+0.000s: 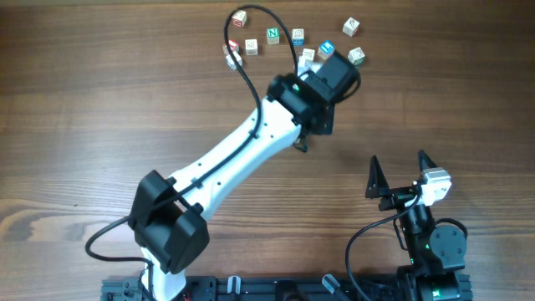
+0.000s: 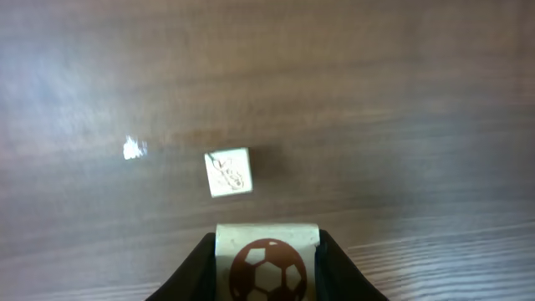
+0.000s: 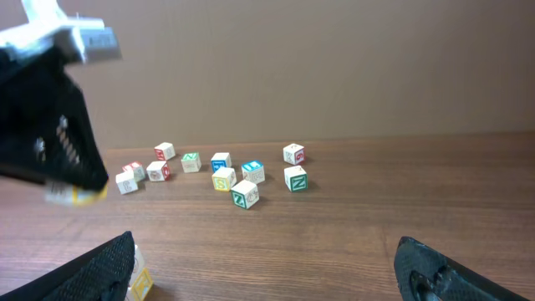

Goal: Form a tower
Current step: 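Carry the soccer-ball block with the left gripper toward the stack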

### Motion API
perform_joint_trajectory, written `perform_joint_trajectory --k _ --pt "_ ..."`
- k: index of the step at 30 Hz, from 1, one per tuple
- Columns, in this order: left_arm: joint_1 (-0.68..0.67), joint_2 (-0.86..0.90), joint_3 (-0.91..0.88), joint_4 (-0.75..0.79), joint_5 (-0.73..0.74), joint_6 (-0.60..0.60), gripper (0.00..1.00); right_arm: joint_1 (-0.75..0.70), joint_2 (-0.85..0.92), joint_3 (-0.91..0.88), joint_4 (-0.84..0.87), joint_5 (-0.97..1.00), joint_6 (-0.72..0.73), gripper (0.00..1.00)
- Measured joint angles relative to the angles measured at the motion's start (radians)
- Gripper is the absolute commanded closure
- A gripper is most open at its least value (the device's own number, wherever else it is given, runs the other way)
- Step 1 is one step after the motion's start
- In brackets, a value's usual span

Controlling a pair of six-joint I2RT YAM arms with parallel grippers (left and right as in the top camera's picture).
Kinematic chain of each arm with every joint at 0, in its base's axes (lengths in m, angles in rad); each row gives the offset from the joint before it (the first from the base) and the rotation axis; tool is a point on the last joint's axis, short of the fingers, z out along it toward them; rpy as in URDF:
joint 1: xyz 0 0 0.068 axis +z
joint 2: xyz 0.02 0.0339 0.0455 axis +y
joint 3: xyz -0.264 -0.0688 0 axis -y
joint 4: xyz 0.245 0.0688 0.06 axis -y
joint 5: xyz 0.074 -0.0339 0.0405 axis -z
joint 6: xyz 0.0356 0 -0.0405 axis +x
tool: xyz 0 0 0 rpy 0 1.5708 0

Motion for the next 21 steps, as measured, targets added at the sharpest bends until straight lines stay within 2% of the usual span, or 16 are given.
perform_joint_trajectory --k 4,9,12,15,16,19,21 --pt "-0.006 0.001 -0.145 0.13 -0.029 -0.129 0.85 0.0 0.0 0.0 0.0 0.0 0.0 0.0" --pt "-0.006 0.002 -0.238 0.284 -0.046 -0.19 0.89 0.0 0.0 0.0 0.0 0.0 0.0 0.0" --pt "-0.006 0.002 -0.241 0.294 -0.083 -0.201 0.94 0.0 0.0 0.0 0.0 0.0 0.0 0.0" --pt "-0.008 0.002 -0.241 0.295 -0.13 -0.208 0.94 0.0 0.0 0.0 0.0 0.0 0.0 0.0" --pt "-0.01 0.002 -0.241 0.295 -0.156 -0.208 0.94 0.0 0.0 0.0 0.0 0.0 0.0 0.0" --pt "-0.027 0.002 -0.241 0.295 -0.231 -0.209 0.82 0.0 0.0 0.0 0.0 0.0 0.0 0.0" --pt "-0.086 -0.019 -0.245 0.294 -0.288 -0.208 0.81 0.0 0.0 0.0 0.0 0.0 0.0 0.0"
